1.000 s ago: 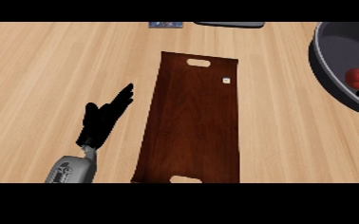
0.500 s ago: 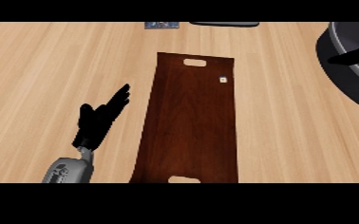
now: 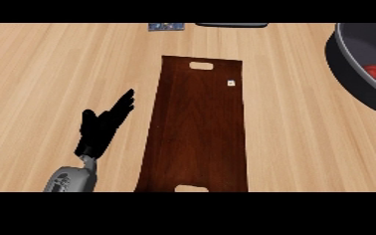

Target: Pick the bell pepper from the tray and place it in the pot

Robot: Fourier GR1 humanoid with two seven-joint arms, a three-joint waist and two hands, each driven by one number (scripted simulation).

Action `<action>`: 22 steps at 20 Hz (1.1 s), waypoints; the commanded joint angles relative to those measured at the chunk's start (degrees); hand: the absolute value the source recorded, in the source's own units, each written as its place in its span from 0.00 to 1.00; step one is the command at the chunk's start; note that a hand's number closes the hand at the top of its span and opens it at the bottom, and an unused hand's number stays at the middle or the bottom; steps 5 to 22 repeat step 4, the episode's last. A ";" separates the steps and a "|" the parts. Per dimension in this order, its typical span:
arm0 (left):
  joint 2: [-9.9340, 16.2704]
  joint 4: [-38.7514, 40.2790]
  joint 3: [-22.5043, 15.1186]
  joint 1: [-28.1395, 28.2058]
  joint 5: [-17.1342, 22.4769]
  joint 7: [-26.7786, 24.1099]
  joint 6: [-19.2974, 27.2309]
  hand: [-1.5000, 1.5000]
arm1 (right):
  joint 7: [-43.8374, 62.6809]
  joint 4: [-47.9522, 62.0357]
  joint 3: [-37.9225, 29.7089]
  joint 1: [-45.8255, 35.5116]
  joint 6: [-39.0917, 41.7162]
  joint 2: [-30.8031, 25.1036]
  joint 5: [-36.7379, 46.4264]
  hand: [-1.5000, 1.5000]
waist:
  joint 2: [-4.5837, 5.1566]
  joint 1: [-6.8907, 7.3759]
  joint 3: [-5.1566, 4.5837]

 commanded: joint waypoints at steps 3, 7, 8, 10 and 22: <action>0.91 -1.40 1.16 1.17 1.17 0.92 -0.77 0.50 | -9.82 -0.14 -8.69 6.33 3.35 -4.93 -7.85 0.00 | -0.45 -0.79 -0.06; 0.20 -0.92 -0.11 2.47 -0.67 -0.83 0.24 0.50 | -10.07 -0.37 -9.18 6.28 4.41 -6.63 -8.23 0.00 | -0.49 -0.82 -0.09; 0.20 -0.92 -0.11 2.47 -0.67 -0.83 0.24 0.50 | -10.07 -0.37 -9.18 6.28 4.41 -6.63 -8.23 0.00 | -0.49 -0.82 -0.09; 0.20 -0.92 -0.11 2.47 -0.67 -0.83 0.24 0.50 | -10.07 -0.37 -9.18 6.28 4.41 -6.63 -8.23 0.00 | -0.49 -0.82 -0.09; 0.20 -0.92 -0.11 2.47 -0.67 -0.83 0.24 0.50 | -10.07 -0.37 -9.18 6.28 4.41 -6.63 -8.23 0.00 | -0.49 -0.82 -0.09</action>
